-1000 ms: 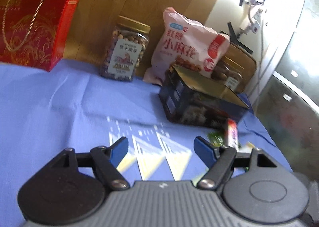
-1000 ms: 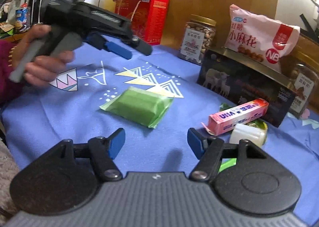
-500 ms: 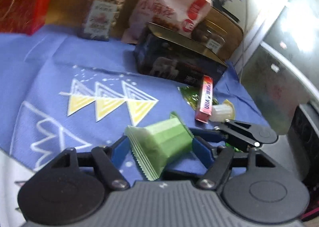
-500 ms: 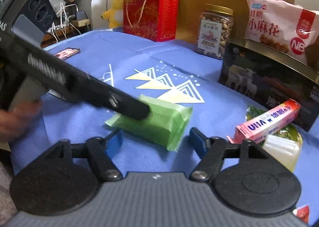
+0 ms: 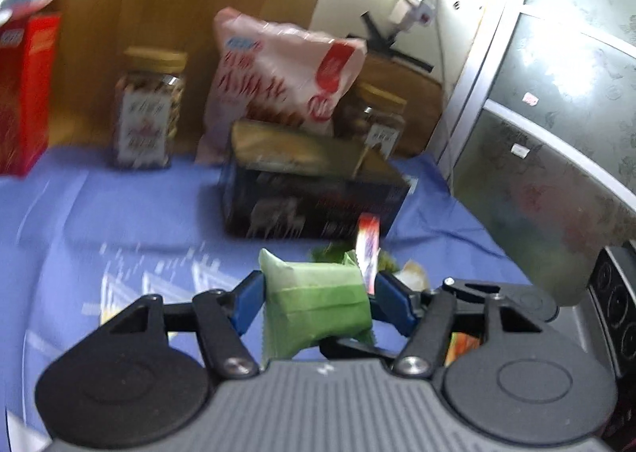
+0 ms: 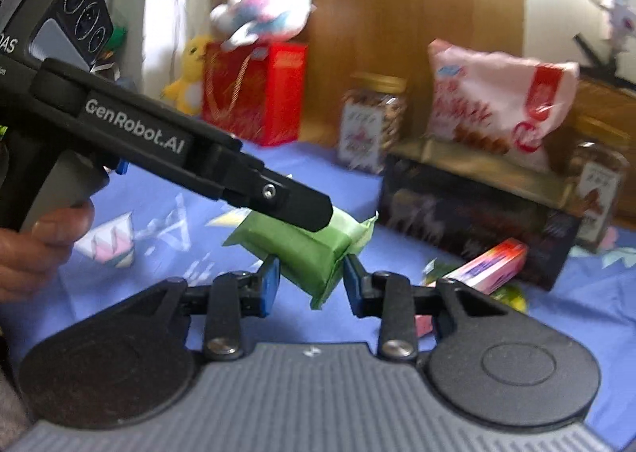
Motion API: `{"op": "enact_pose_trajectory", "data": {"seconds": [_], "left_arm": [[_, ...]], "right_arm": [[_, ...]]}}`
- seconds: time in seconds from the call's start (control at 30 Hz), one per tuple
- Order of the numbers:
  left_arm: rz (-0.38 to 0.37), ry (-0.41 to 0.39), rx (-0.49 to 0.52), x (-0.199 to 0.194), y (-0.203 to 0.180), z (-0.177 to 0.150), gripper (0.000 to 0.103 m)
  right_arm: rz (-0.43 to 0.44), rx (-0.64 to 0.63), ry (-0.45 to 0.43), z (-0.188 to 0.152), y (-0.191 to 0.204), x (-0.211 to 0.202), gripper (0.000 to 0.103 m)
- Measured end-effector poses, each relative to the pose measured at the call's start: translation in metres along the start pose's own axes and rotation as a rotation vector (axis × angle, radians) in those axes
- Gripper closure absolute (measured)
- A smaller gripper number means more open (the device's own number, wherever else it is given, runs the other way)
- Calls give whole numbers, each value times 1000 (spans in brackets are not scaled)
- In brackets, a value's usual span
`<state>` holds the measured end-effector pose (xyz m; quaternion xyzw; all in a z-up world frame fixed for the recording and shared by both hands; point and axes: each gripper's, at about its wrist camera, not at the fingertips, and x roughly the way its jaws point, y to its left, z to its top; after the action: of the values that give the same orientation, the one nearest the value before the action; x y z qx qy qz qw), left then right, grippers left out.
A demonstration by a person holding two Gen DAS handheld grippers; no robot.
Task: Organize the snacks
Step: 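Lower the green cake into the tin box and open the left gripper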
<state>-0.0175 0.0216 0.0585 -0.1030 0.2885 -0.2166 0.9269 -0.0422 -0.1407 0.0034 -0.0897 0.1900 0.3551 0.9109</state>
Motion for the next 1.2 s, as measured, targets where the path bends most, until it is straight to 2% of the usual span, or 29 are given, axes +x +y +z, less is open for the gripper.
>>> {"op": "enact_pose_trajectory", "data": {"seconds": [0.23,0.53,0.77,0.87,0.9,1.07,1.2], "left_arm": [[-13,-69,128,27,-23,43,42],[-12,-99,153,83,-25,89,42],[6,-46,150,132,-26,99,42],[34,-18,165,149,-29,95,39],[34,-23,163,149,-29,93,38],[9,-70,139,124,-27,90,38],[-29,-69,91,95,-17,74,38]], "right_arm": [[-114,16,-81,21,-30,4,65],[-230,30,-135,39,-75,30,65],[-327,67,-103,33,-103,53,65],[-418,86,-120,27,-111,55,63],[-448,90,-123,26,-114,55,58],[-480,168,-151,22,-131,34,58],[-430,295,-168,17,-143,8,58]]}}
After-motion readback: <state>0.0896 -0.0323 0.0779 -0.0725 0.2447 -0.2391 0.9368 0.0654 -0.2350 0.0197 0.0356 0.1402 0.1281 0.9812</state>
